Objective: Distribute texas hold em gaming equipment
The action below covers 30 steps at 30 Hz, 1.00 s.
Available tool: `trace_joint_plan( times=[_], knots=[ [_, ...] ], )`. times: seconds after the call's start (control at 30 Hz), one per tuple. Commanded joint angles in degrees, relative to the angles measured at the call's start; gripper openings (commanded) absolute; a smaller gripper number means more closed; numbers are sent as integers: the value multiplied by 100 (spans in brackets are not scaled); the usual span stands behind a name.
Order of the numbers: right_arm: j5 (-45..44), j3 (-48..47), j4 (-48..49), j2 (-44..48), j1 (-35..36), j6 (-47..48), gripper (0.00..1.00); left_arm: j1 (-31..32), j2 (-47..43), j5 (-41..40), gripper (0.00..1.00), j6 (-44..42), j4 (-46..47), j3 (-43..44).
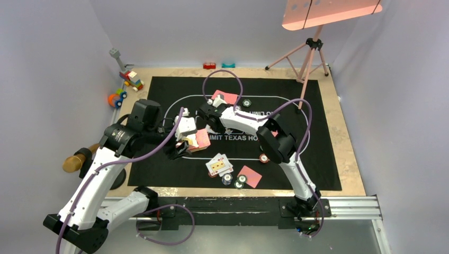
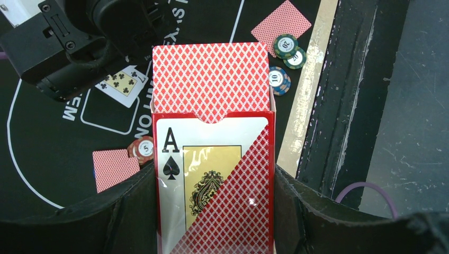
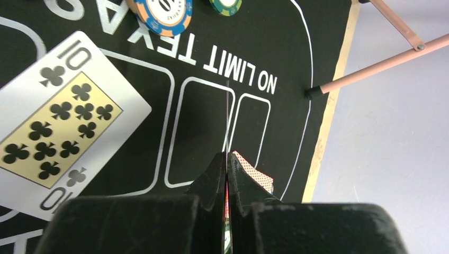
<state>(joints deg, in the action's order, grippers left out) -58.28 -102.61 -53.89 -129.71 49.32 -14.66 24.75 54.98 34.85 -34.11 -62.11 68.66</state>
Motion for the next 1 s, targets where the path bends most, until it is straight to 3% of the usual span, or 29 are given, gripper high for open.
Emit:
trace_joint_plan(
  times=[0.0, 0.33, 0.67, 0.97],
  knots=[
    [-251, 51, 544, 91, 149, 184, 2, -41, -89, 206, 0, -36, 265, 41],
    [707, 157, 949, -69, 260, 229, 13, -41, -84, 149, 0, -34, 226, 73],
    [2031, 570, 1442, 230, 274, 179, 50, -41, -25, 189, 0, -17, 219, 120],
    [3050, 830, 1775, 723, 258, 189, 55, -41, -28, 180, 0, -26, 204, 112]
  ],
)
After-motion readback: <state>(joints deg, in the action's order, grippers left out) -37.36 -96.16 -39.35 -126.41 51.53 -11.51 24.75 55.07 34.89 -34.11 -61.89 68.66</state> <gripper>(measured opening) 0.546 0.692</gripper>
